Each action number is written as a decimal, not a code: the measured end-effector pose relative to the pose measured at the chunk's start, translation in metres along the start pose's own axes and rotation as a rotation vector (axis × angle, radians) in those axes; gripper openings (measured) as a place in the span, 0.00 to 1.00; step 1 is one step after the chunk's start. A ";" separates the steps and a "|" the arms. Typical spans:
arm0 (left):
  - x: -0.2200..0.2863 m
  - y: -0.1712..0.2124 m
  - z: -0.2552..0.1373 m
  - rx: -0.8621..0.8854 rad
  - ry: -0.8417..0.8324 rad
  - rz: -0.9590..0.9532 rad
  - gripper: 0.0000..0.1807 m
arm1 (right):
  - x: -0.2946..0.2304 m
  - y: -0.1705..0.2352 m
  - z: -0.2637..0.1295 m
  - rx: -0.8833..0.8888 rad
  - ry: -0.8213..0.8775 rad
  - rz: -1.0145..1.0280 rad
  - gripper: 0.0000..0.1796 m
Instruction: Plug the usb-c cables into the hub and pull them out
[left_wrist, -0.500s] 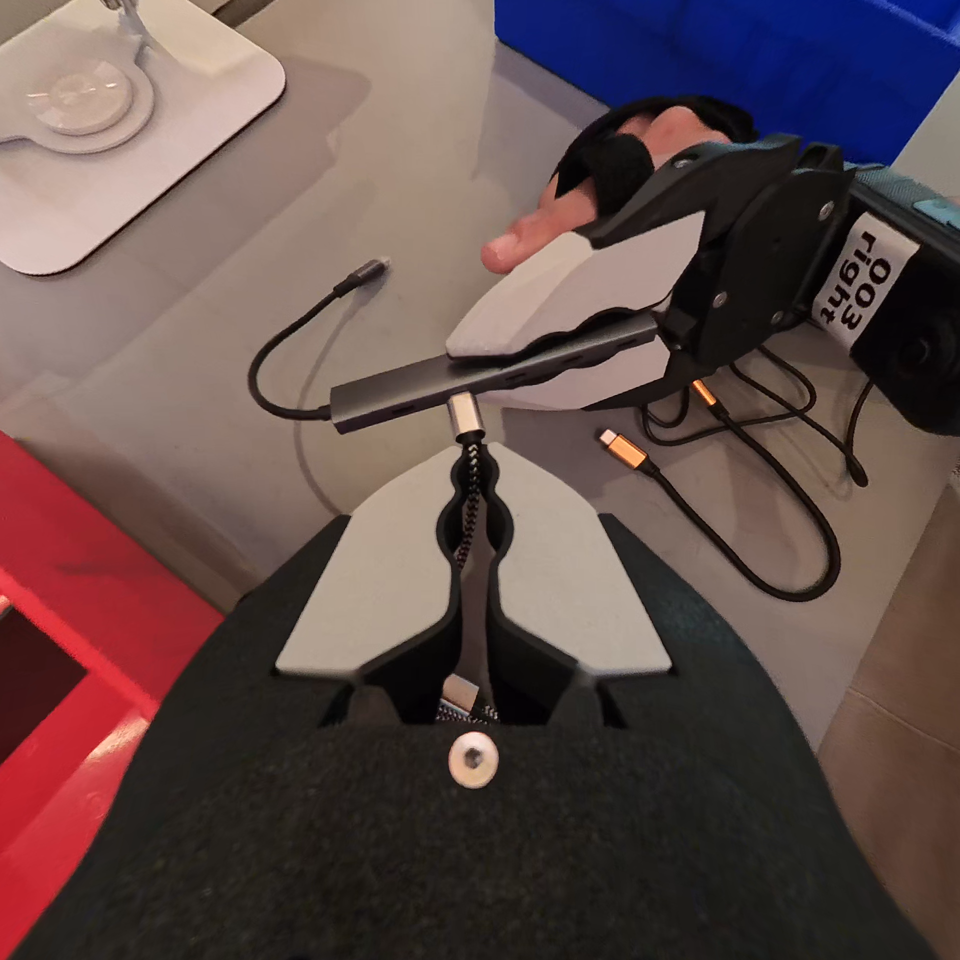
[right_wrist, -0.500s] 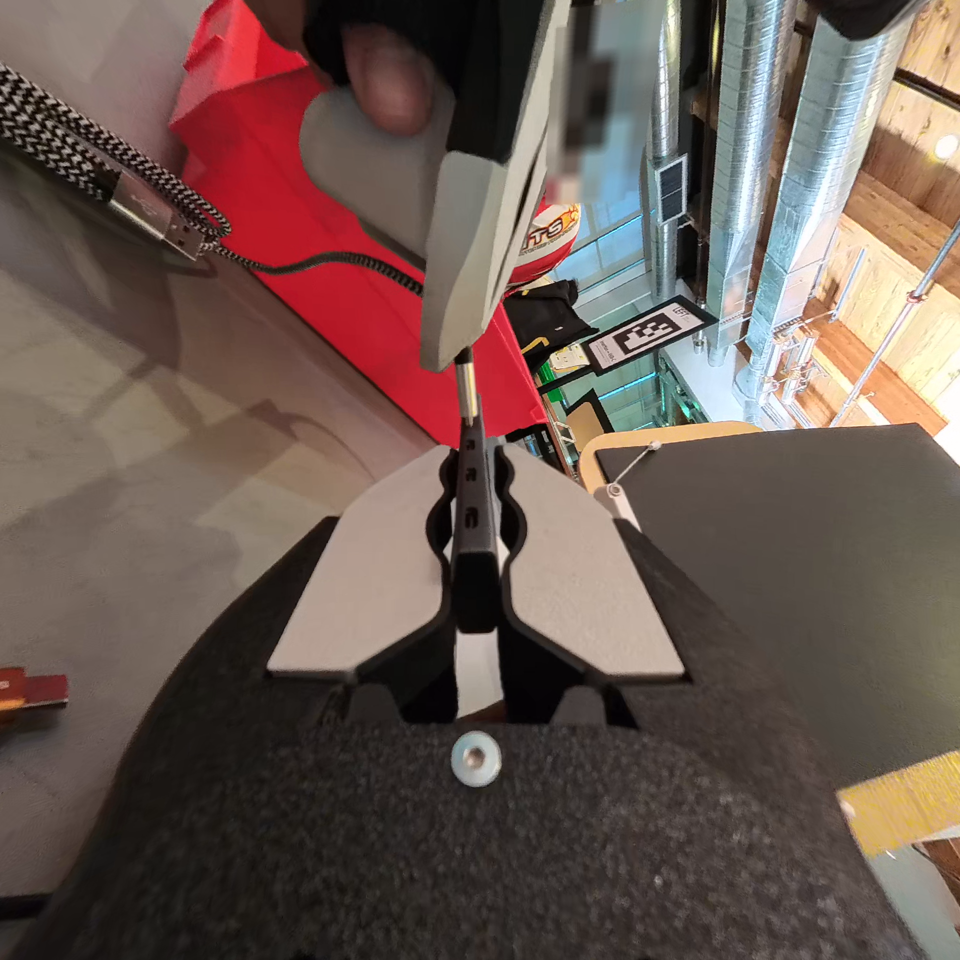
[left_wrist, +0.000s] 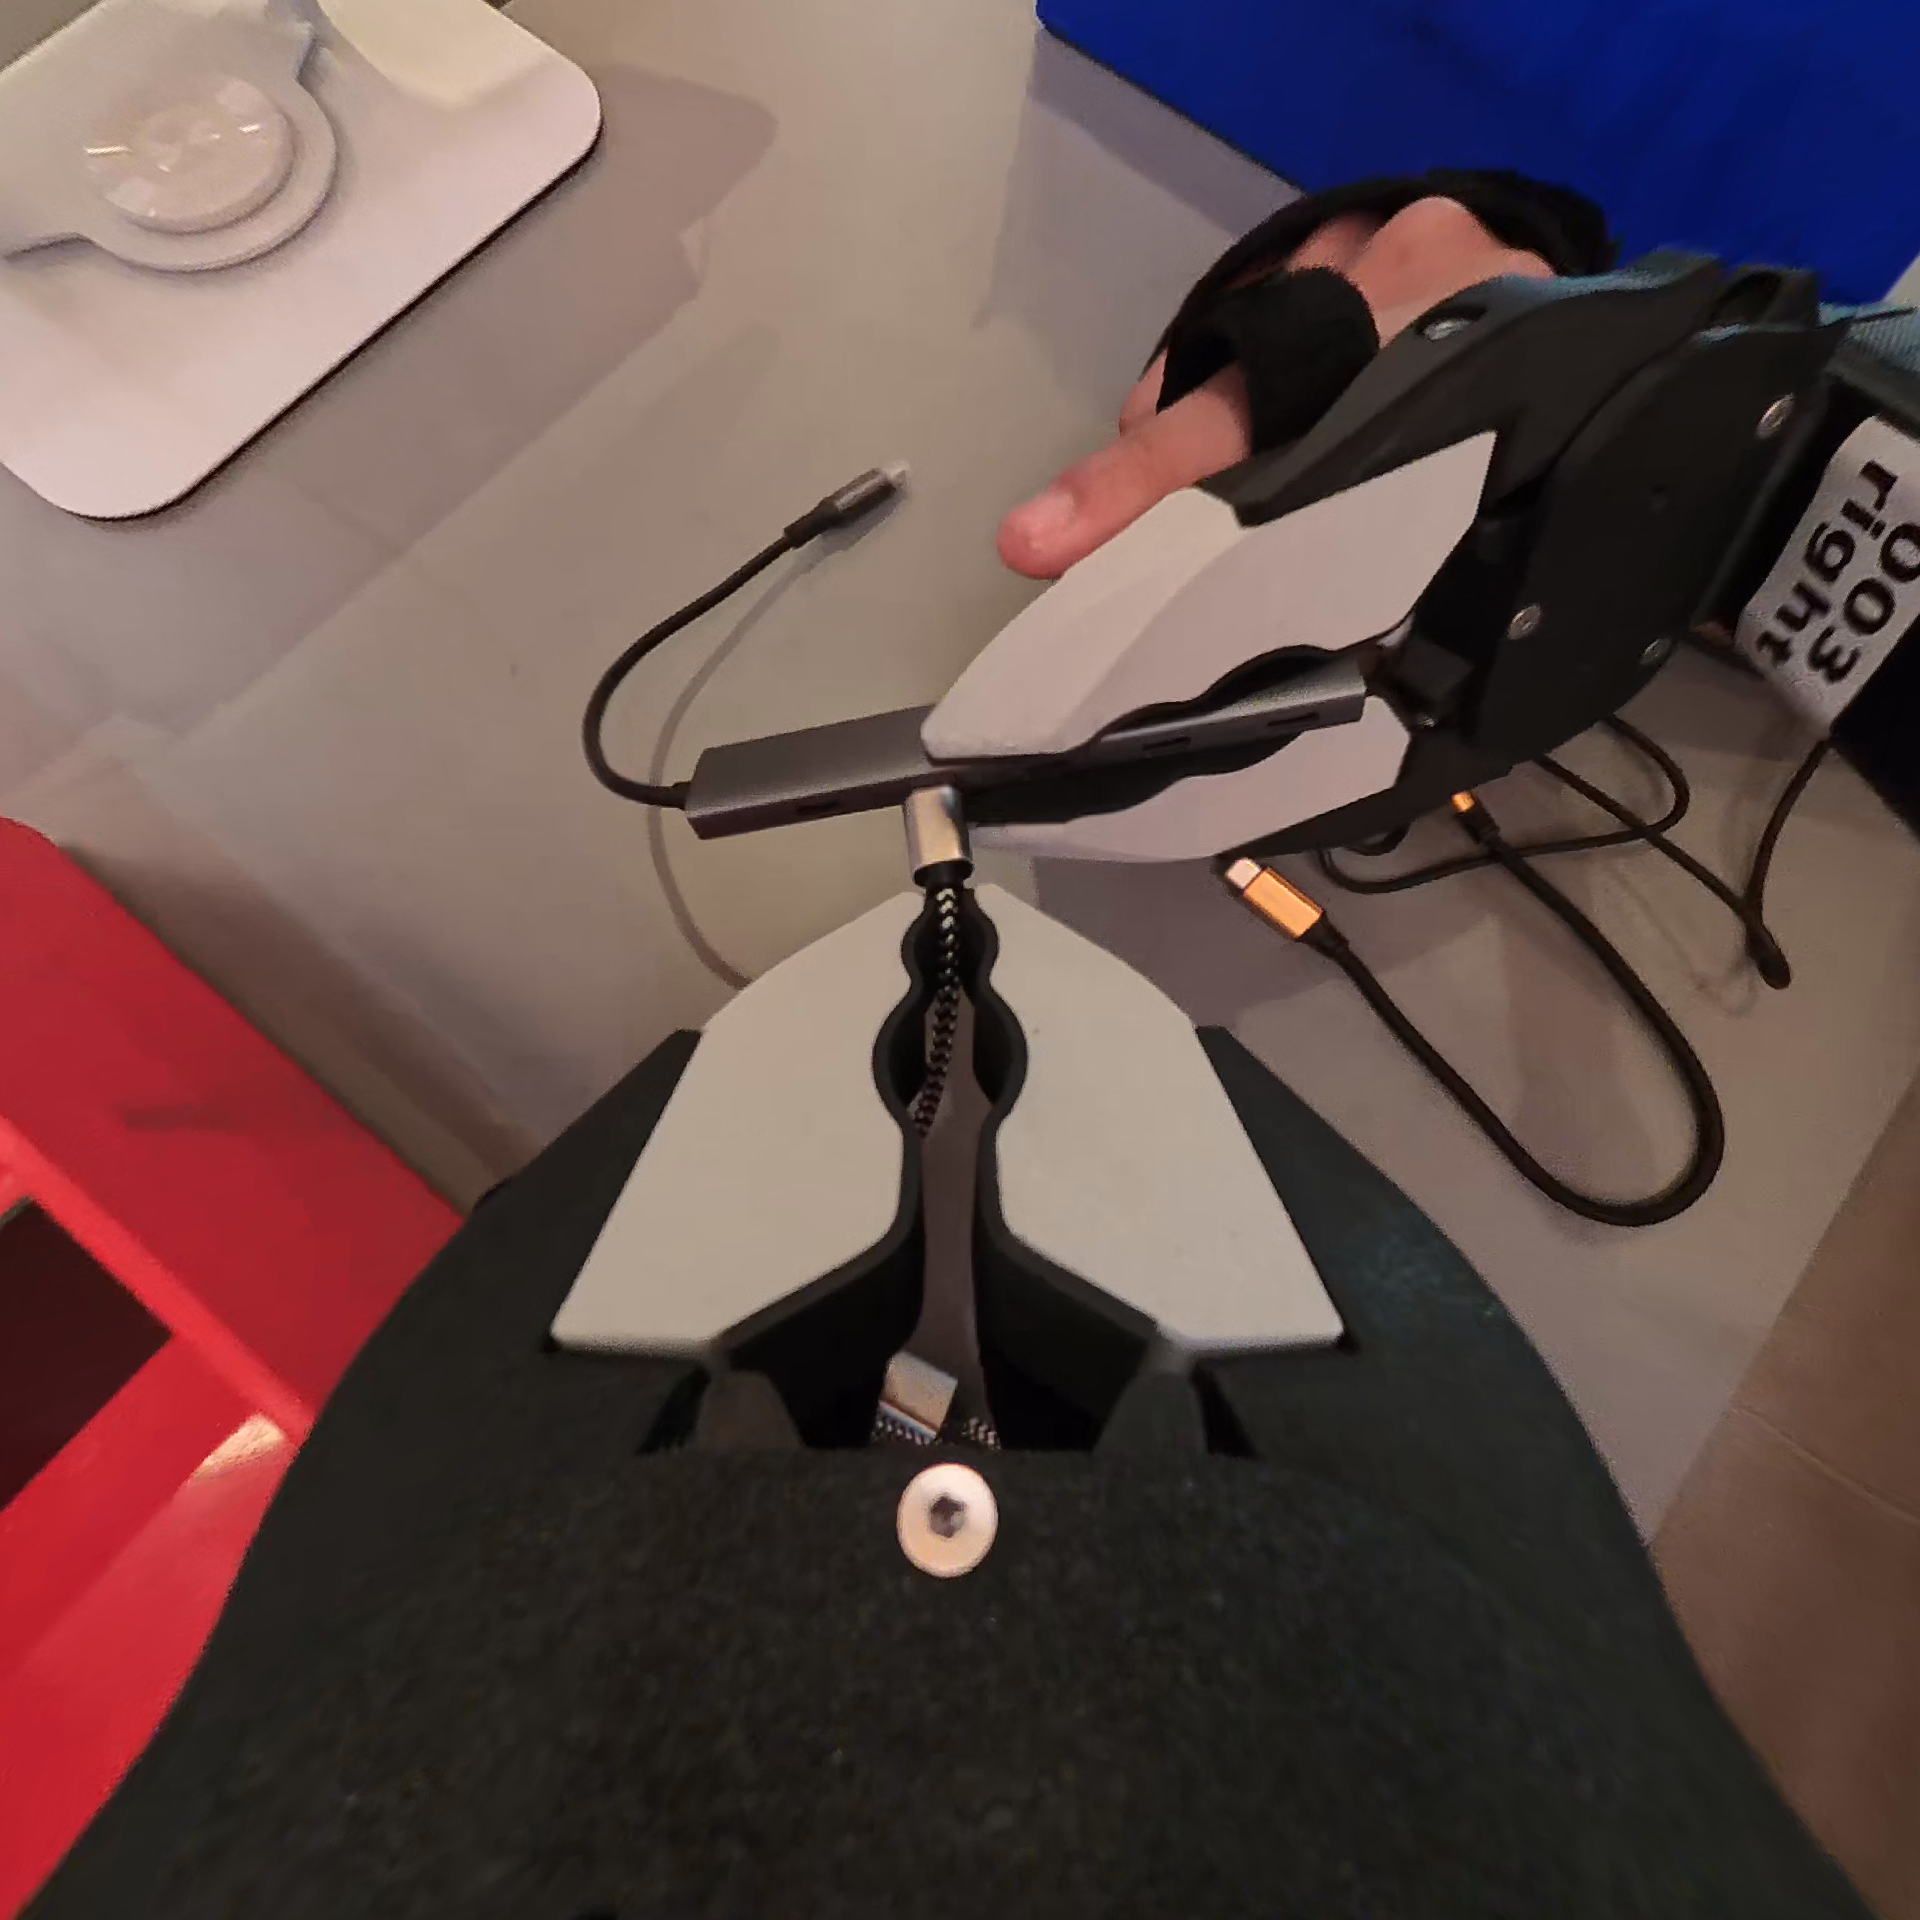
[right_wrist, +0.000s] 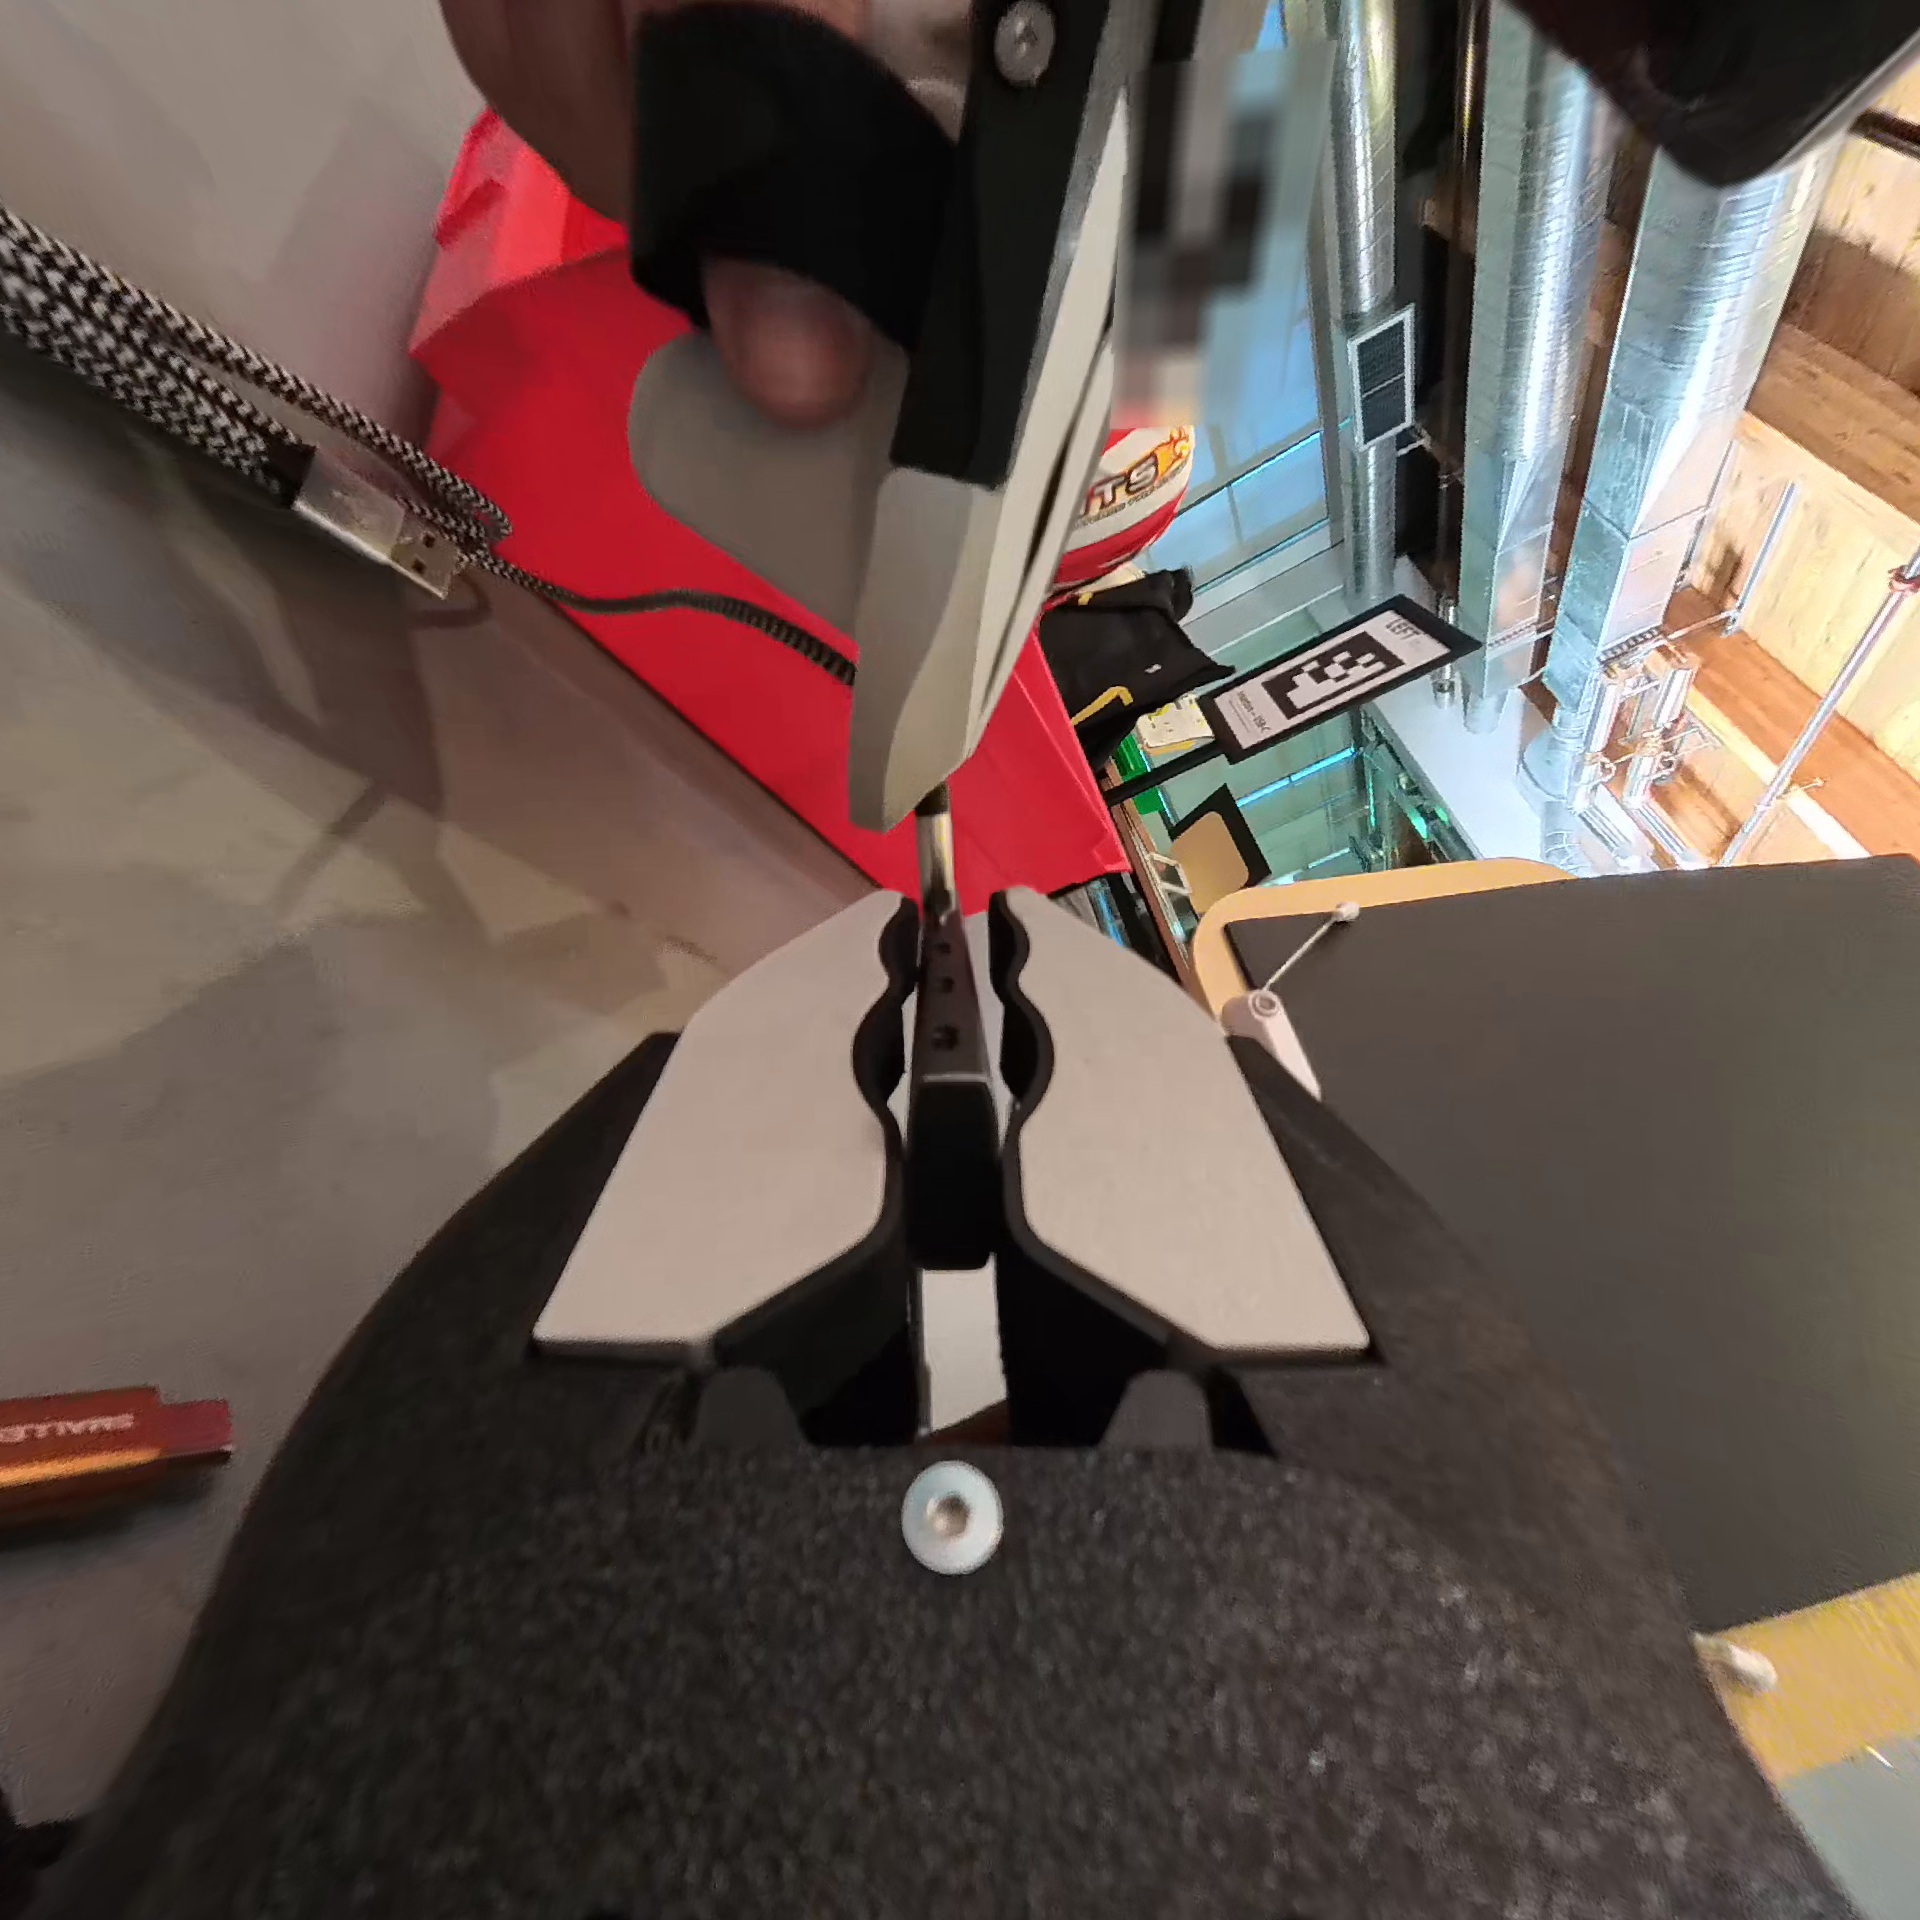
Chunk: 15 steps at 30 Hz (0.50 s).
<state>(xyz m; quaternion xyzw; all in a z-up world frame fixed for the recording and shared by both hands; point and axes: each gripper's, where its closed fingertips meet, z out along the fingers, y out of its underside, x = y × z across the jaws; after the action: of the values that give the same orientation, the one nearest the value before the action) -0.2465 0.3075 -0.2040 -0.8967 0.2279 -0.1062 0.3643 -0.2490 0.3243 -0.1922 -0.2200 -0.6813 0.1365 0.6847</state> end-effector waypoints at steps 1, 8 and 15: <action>0.000 -0.001 -0.001 0.004 0.001 -0.003 0.01 | 0.001 0.002 0.000 -0.009 0.007 -0.006 0.07; 0.003 -0.005 -0.005 0.028 0.030 -0.023 0.01 | 0.002 0.028 0.001 -0.096 -0.008 0.010 0.08; -0.003 -0.006 -0.007 0.020 -0.013 -0.036 0.01 | 0.006 0.025 -0.001 -0.092 -0.018 0.066 0.07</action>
<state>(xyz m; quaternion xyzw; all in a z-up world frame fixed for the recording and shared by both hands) -0.2497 0.3078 -0.1948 -0.8976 0.2082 -0.1095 0.3728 -0.2452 0.3493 -0.1989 -0.2724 -0.6853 0.1297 0.6629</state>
